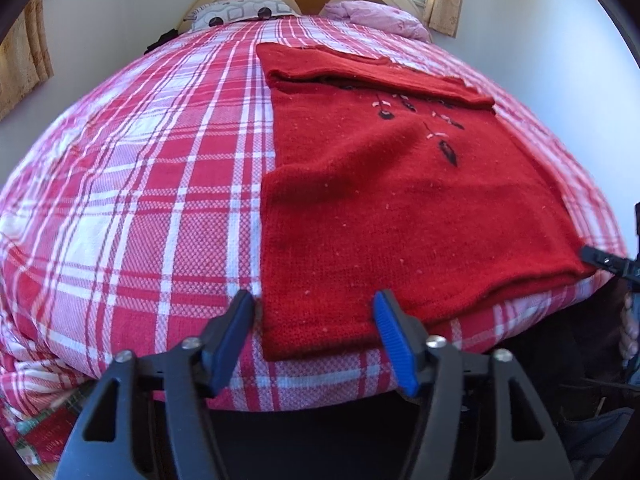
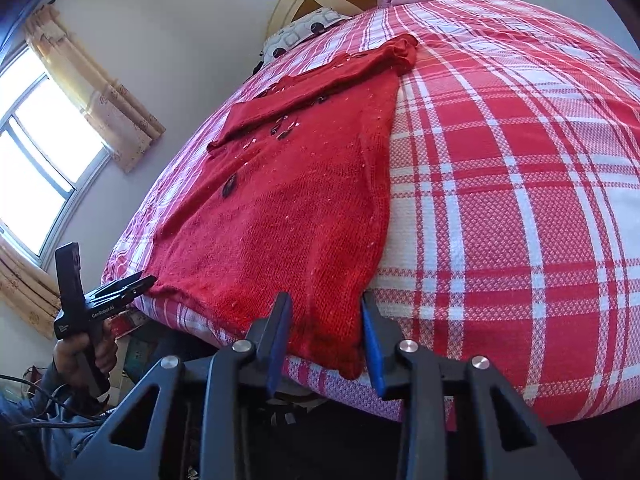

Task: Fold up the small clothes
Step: 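Move both grippers to the sweater's hem edge, then grasp the hem with both grippers and fold it up toward the collar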

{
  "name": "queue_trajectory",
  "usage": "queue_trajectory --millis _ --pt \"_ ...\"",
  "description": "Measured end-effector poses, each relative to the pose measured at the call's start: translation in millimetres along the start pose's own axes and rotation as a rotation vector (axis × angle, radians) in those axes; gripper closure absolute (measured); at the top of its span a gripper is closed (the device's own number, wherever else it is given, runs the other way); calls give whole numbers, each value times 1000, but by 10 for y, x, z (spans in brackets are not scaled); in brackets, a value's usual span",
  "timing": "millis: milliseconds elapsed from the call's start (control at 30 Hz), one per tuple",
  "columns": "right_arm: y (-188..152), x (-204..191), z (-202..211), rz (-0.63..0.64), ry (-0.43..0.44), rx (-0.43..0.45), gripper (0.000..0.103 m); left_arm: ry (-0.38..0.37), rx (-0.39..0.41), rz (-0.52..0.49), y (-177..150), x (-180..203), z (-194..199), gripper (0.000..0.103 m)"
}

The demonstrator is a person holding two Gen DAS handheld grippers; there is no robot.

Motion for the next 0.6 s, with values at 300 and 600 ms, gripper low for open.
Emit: queue_trajectory --millis 300,600 --pt "45 10 109 -11 41 36 95 -125 13 62 5 1 102 94" --pt "166 -83 423 -32 187 116 96 -260 134 128 237 -32 482 94"
Point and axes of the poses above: each gripper's, at about its wrist camera, not at the fingertips, and z roughly against the way its jaws point, x to its right, y to its top, the point moved 7 cm from there along -z, roughly the way its jaws point, and after that the axes turned 2 degrees about -y, right-handed, at the moved point
